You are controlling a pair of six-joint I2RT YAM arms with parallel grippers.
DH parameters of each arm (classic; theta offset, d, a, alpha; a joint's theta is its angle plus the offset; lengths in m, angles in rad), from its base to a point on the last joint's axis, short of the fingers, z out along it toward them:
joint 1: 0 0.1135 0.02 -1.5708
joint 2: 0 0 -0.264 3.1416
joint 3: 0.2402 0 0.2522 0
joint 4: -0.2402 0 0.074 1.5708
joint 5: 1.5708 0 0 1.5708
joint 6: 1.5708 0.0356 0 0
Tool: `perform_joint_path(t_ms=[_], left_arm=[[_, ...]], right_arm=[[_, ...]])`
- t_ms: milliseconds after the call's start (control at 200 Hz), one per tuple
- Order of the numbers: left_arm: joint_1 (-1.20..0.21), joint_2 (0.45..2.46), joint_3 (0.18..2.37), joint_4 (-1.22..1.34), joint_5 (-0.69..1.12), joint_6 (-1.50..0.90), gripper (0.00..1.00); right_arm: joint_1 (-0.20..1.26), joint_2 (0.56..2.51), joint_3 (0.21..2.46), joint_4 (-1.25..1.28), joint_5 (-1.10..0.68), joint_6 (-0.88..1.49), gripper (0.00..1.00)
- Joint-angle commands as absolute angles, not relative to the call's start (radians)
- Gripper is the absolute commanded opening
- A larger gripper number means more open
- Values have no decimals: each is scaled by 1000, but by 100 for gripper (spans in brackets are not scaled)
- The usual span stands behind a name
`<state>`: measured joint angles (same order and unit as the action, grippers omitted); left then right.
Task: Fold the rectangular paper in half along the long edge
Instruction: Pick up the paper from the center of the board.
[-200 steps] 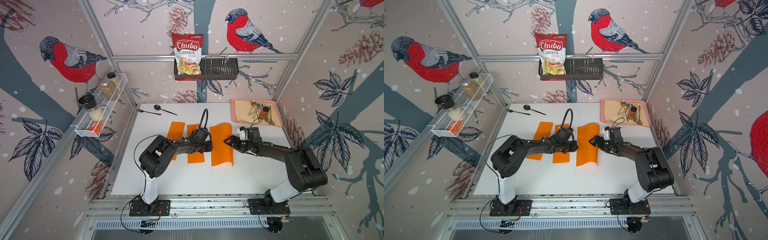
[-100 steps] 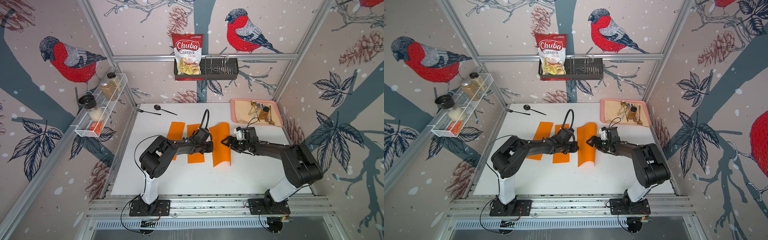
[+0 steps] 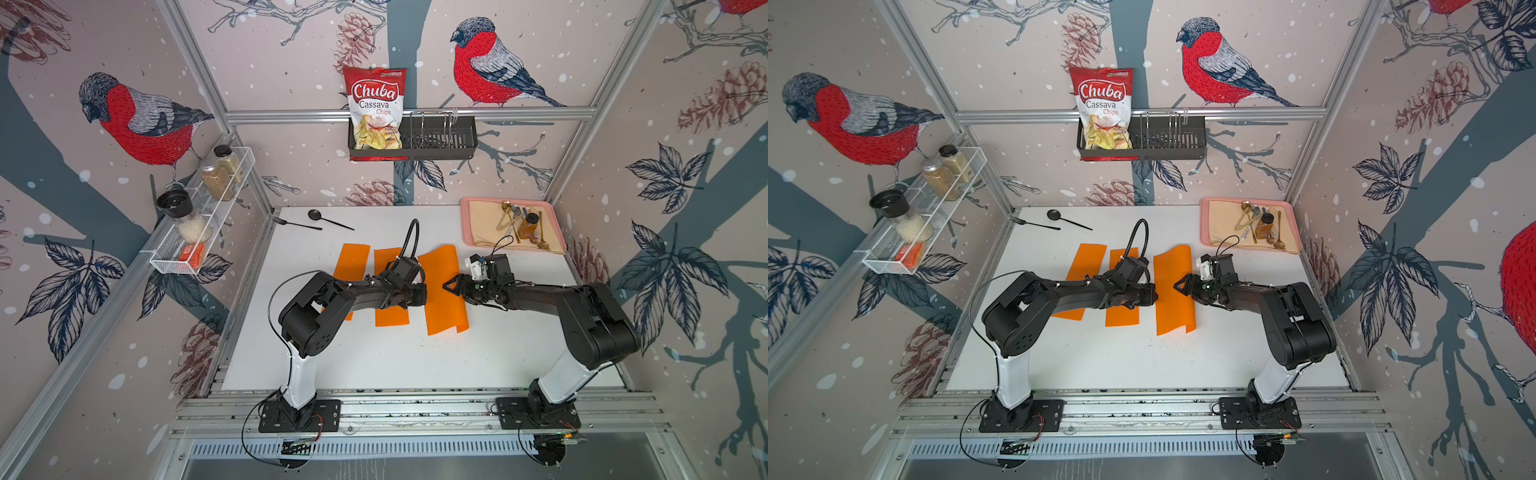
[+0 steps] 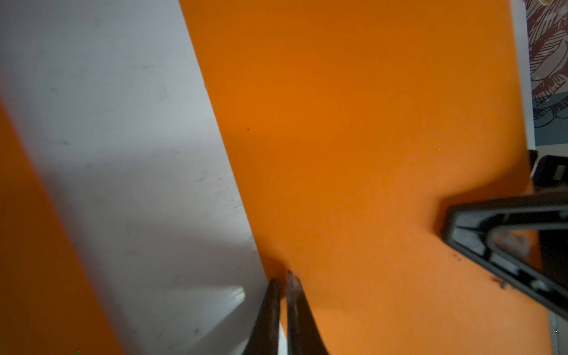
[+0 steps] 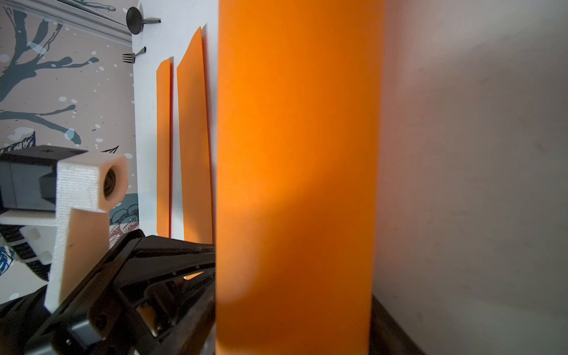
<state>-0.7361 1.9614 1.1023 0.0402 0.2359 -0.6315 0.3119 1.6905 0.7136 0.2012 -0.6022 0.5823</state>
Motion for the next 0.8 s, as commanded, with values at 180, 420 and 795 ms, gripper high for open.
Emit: perform_joint_path(t_ms=[180,420,795], left_arm=[[-742,1969,1105,-72,236,-636,11],[-745,1971,1109,-77,235,-636,11],[-747,1970,1102,-76,232,-636,11]], right_arm=[[339,1698,731,196,-623,565,65],[361,1700,728,162,-622,532,64],[400,1692,737,140,-622,511,66]])
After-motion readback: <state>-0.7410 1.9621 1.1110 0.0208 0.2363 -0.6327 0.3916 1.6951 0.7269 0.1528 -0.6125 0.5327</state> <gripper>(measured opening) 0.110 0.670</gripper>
